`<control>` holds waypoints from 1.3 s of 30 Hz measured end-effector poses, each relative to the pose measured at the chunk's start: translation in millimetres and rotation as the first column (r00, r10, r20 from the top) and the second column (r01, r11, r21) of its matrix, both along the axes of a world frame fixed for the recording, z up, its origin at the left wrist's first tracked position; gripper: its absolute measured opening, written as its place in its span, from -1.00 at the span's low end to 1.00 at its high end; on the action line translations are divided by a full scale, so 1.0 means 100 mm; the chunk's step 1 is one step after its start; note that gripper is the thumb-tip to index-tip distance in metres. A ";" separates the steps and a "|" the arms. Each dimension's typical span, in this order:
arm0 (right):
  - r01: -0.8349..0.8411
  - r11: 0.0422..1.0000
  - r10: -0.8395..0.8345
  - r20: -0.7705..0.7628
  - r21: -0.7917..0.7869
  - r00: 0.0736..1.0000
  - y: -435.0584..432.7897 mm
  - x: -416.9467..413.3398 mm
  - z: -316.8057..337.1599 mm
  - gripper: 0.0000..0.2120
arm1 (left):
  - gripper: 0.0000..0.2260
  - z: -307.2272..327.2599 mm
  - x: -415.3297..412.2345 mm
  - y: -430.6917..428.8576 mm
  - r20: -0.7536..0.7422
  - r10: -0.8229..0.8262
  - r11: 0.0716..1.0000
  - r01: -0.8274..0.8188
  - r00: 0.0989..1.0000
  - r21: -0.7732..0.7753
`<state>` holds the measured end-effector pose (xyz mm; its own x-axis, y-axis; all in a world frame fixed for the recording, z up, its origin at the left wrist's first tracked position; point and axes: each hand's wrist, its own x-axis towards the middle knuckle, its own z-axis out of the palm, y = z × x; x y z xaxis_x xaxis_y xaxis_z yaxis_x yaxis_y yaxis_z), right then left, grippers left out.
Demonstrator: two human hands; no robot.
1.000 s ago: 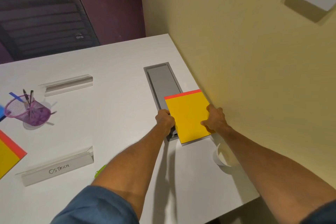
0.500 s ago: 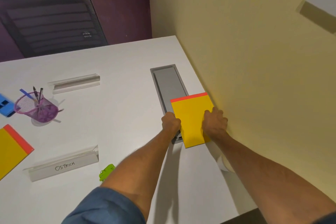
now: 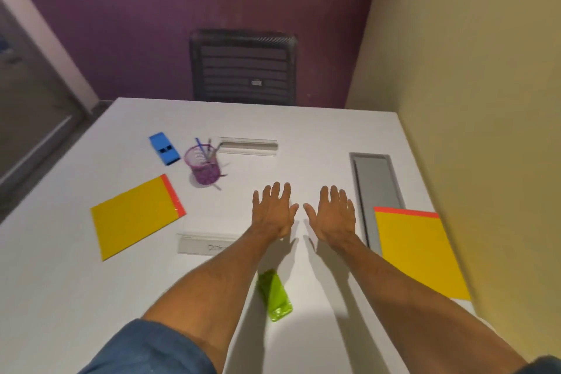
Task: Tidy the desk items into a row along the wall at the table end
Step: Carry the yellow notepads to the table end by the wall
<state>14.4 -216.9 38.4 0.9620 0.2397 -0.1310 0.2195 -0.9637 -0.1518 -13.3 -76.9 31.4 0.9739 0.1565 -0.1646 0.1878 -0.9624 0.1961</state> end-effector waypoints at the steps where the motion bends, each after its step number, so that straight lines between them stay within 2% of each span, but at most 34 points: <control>1: -0.026 1.000 0.026 0.000 0.012 1.000 0.19 -0.04 0.03 -0.34 | -0.47 0.03 -0.07 0.19 0.002 0.020 1.000 -0.020 1.000 0.009; 10: -0.169 0.983 0.170 -0.012 0.075 0.985 1.87 -0.49 0.10 -0.36 | -0.43 0.15 -0.75 1.83 -0.029 0.202 0.976 -0.199 0.979 0.089; 15: -0.175 0.979 0.182 -0.057 0.102 0.982 2.74 -0.77 0.00 -0.34 | -0.42 0.08 -1.03 2.66 -0.052 0.217 0.972 -0.211 0.975 0.102; 22: -0.186 0.981 0.190 -0.079 0.044 0.979 3.59 -0.91 -0.31 -0.36 | -0.40 -0.34 -1.19 3.62 -0.107 0.185 0.983 -0.186 0.977 0.001; 26: -0.148 0.989 0.149 -0.145 0.016 0.978 3.89 -0.90 -0.56 -0.36 | -0.40 -0.62 -1.16 3.97 -0.168 0.191 0.975 -0.208 0.967 -0.085; 33: -0.091 0.995 0.081 -0.222 -0.037 0.972 4.12 -0.91 -0.89 -0.25 | -0.40 -1.01 -1.17 4.18 -0.208 0.141 0.984 -0.160 0.968 -0.081; 39: -0.136 0.987 0.105 -0.306 -0.082 0.946 4.17 -0.79 -0.96 -0.16 | -0.41 -1.22 -1.33 4.14 -0.109 0.123 0.990 -0.114 0.986 0.087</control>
